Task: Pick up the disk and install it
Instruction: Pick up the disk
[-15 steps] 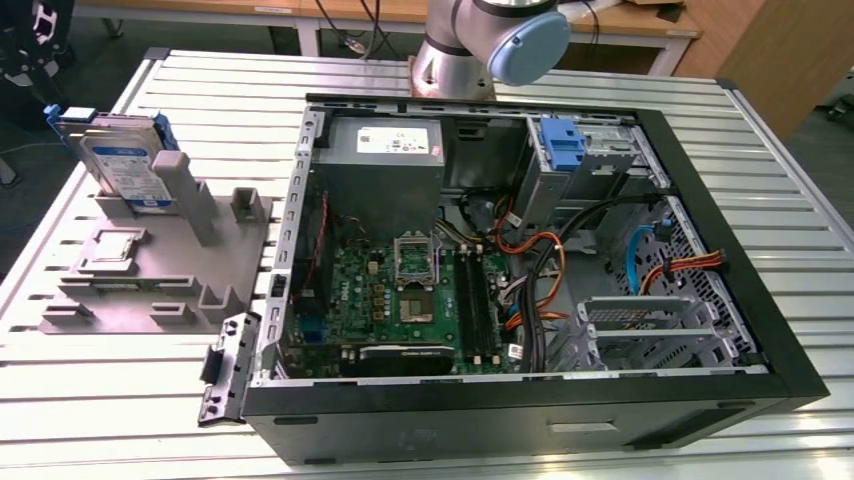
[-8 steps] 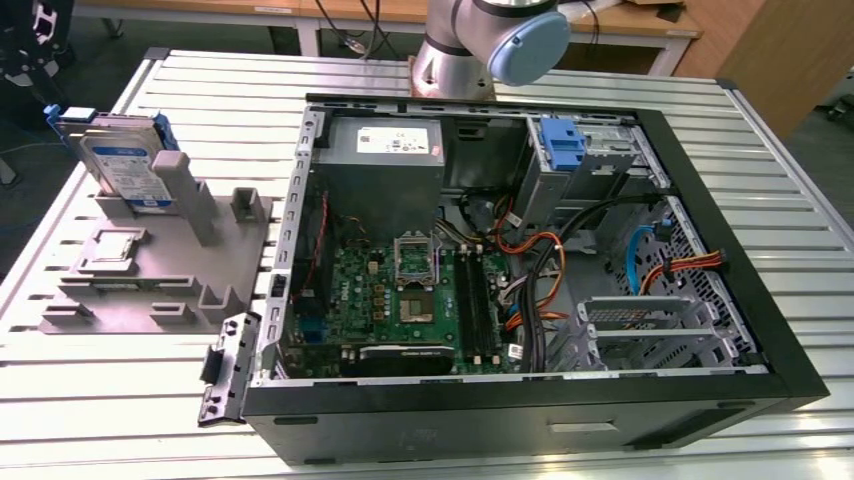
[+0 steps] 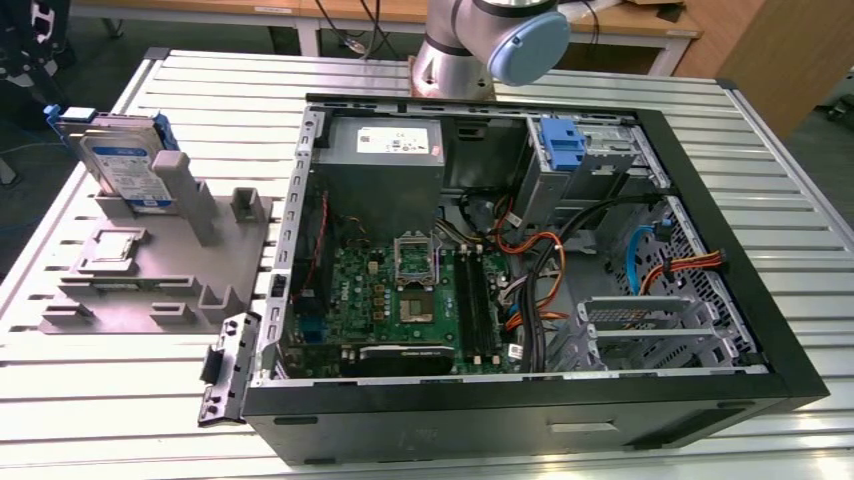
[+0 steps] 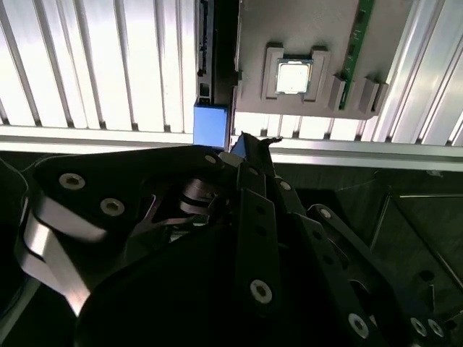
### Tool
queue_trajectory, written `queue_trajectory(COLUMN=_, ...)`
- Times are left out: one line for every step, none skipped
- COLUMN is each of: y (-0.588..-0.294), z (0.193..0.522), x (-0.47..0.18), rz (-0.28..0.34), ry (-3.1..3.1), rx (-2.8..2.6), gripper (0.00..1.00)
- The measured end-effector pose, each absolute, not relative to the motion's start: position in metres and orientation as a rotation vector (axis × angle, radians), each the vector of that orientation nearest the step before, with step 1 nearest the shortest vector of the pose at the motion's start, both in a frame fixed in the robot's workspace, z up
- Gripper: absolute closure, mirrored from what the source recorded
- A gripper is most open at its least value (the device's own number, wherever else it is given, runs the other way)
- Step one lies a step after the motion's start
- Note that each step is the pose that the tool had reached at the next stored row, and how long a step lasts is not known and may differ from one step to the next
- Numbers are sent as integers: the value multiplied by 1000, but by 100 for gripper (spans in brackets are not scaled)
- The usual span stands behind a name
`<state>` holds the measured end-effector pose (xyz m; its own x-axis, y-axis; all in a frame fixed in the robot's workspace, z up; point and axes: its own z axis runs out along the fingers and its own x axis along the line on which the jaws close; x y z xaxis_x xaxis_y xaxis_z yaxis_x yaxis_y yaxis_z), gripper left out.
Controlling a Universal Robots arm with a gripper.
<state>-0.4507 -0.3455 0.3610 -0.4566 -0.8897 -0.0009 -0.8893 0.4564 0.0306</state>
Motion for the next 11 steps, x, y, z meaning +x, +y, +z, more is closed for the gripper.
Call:
queue_trajectory(y=-346, z=361, x=-451, rz=-41, ry=-2664, rx=1635, gripper=90)
queue_trajectory(y=-346, z=361, x=-451, rz=-41, ry=-2664, rx=1636, gripper=90)
queue_trajectory(y=-346, z=361, x=-451, rz=-41, ry=-2664, rx=1636, gripper=90)
queue_trajectory(y=-346, z=361, x=-451, rz=-41, ry=-2664, rx=1636, gripper=90)
queue_trajectory(y=-346, z=361, x=-451, rz=-41, ry=-2663, rx=1637, gripper=90)
queue_trajectory(y=-346, z=361, x=-451, rz=-41, ry=-2663, rx=1637, gripper=90)
queue_trajectory(y=-346, z=361, x=-451, rz=-41, ry=-2663, rx=1637, gripper=90)
queue_trajectory(y=-346, z=361, x=-451, rz=-41, ry=-2663, rx=1637, gripper=90)
queue_trajectory(y=-346, z=361, x=-451, rz=-41, ry=-2663, rx=1637, gripper=90)
queue_trajectory(y=-346, z=361, x=-451, rz=-41, ry=-2663, rx=1637, gripper=90)
queue_trajectory(y=-346, z=361, x=-451, rz=-41, ry=-2663, rx=1637, gripper=90)
